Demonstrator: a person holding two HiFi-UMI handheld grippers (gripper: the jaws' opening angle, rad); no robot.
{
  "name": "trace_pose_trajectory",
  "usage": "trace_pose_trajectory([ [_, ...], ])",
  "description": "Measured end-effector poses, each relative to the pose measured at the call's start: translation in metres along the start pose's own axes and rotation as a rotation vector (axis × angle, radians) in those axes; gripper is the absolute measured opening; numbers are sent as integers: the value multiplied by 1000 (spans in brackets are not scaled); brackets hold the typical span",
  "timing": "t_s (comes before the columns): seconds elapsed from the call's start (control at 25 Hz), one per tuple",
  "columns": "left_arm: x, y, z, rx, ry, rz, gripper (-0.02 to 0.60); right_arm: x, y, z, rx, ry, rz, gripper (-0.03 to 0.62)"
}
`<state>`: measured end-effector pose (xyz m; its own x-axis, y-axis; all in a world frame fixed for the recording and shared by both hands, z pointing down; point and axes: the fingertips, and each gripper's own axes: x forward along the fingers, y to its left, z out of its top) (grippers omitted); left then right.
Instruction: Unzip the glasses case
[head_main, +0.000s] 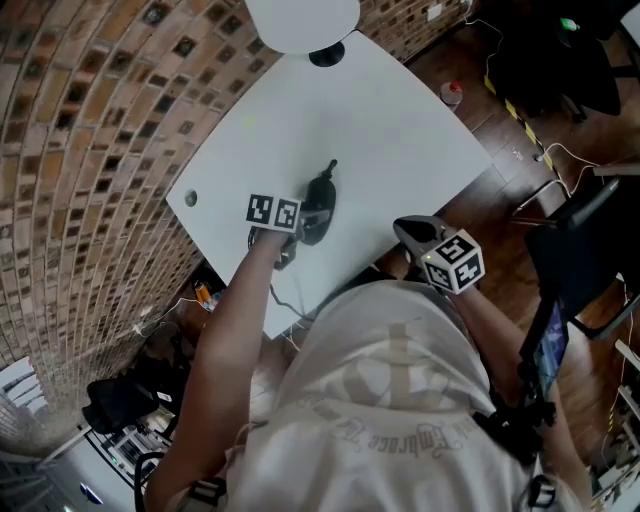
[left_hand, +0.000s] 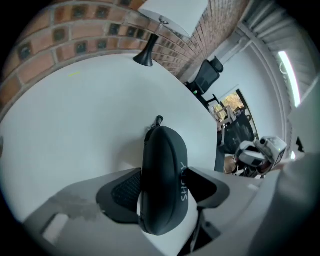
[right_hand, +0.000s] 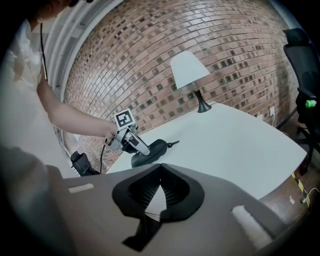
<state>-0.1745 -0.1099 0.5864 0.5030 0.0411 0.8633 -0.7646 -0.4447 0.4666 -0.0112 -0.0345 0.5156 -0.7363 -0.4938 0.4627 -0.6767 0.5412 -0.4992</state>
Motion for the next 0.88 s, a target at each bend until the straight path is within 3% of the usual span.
trace_pose_trajectory([
  [0.36, 1, -15, 11, -235, -215, -37, 304, 24, 18, -4, -68, 65, 85, 8],
  [0.6, -3, -12, 23, -511, -413, -56, 304, 35, 29, -15, -151, 133, 142, 8],
  [0.88, 7, -17, 23, -616, -437, -56, 302, 53, 38, -30, -308, 230, 141, 8],
])
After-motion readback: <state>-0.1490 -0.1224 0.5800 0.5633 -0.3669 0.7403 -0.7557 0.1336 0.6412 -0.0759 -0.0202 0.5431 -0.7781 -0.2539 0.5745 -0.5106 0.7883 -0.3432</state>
